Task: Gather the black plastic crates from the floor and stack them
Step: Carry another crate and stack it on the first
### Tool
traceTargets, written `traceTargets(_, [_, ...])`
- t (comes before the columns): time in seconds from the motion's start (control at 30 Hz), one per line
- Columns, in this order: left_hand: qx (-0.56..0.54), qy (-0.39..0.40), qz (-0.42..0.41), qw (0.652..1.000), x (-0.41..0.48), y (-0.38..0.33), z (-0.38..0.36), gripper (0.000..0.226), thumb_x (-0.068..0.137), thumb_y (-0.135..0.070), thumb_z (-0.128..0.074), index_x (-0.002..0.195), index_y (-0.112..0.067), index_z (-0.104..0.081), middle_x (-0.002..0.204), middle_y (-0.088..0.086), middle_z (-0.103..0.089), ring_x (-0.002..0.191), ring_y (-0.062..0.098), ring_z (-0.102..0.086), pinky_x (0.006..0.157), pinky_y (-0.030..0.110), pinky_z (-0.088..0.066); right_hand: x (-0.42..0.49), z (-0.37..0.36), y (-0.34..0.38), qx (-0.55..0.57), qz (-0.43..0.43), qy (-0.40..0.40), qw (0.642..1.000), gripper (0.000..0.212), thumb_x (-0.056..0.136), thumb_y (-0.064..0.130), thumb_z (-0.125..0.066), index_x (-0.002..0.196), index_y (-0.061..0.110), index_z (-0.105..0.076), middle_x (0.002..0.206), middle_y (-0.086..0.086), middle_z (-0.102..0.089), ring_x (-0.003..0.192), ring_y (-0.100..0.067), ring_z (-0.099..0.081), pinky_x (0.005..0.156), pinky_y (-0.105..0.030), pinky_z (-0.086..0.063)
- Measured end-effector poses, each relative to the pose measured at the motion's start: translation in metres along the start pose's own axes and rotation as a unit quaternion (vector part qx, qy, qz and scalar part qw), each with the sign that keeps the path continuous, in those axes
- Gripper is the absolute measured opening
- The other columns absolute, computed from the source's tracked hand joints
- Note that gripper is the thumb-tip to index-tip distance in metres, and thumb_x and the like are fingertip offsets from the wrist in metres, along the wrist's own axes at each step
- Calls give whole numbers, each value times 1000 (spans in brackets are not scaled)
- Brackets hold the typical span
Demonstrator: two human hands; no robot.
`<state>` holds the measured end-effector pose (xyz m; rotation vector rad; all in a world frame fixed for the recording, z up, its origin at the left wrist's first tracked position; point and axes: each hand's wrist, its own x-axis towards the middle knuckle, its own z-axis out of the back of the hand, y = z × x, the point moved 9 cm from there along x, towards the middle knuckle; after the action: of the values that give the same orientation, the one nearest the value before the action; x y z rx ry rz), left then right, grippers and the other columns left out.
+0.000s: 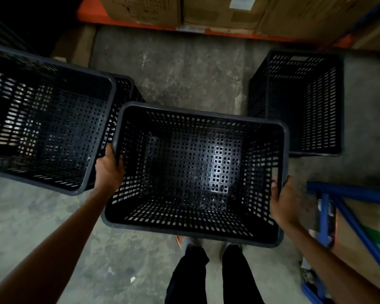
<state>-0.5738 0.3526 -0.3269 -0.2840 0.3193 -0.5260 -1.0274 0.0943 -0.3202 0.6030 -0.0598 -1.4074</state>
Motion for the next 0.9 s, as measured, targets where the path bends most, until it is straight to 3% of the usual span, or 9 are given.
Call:
traceTargets(0.17, [-12,-1,-21,1000,2,-5,1,22,95,-17,-49,111,-2,-43,81,27,-67,67,44,-64,59,42,-52,-4,6,3,-48,25,-70,996,24,100,18,-47,114,-2,-49,81,-25,-68,64,-40,-68,56,-25,-39])
traceTargets(0.33, [-26,19,-25,999,5,-2,1,22,95,-17,-52,109,-1,-47,86,26,-68,70,41,-66,58,38,-51,-5,8,1,-44,16,-88,995,25,99,18,-50,115,0,-49,82,-26,-69,66,-41,-68,58,-25,-37])
traceTargets(0.47, [-12,-2,-50,999,5,2,4,18,94,-18,-54,103,-3,-49,78,24,-68,64,41,-66,53,31,-40,-13,4,-4,-48,22,-98,994,23,99,20,-49,113,2,-50,82,-24,-69,65,-39,-68,56,-26,-40])
traceTargets(0.6, [-19,-7,-47,999,3,4,2,20,93,-18,-55,104,-3,-48,81,26,-68,68,43,-67,55,39,-48,-15,1,-6,-45,29,-99,994,27,99,20,-48,117,1,-49,87,-25,-69,68,-39,-68,58,-28,-44])
traceTargets(0.8, [-34,-23,-26,999,-3,1,-6,30,95,-23,-52,118,-5,-46,86,24,-69,70,41,-67,59,39,-53,10,6,-1,-56,49,-105,992,33,100,22,-48,124,-1,-51,93,-27,-69,76,-42,-67,63,-37,-52])
traceTargets(0.9, [-28,-30,-22,999,-4,1,-7,32,96,-23,-51,121,-6,-44,89,26,-69,73,43,-67,64,43,-56,9,5,-2,-70,44,-123,989,34,100,21,-50,122,-5,-51,87,-30,-68,70,-43,-67,56,-35,-49])
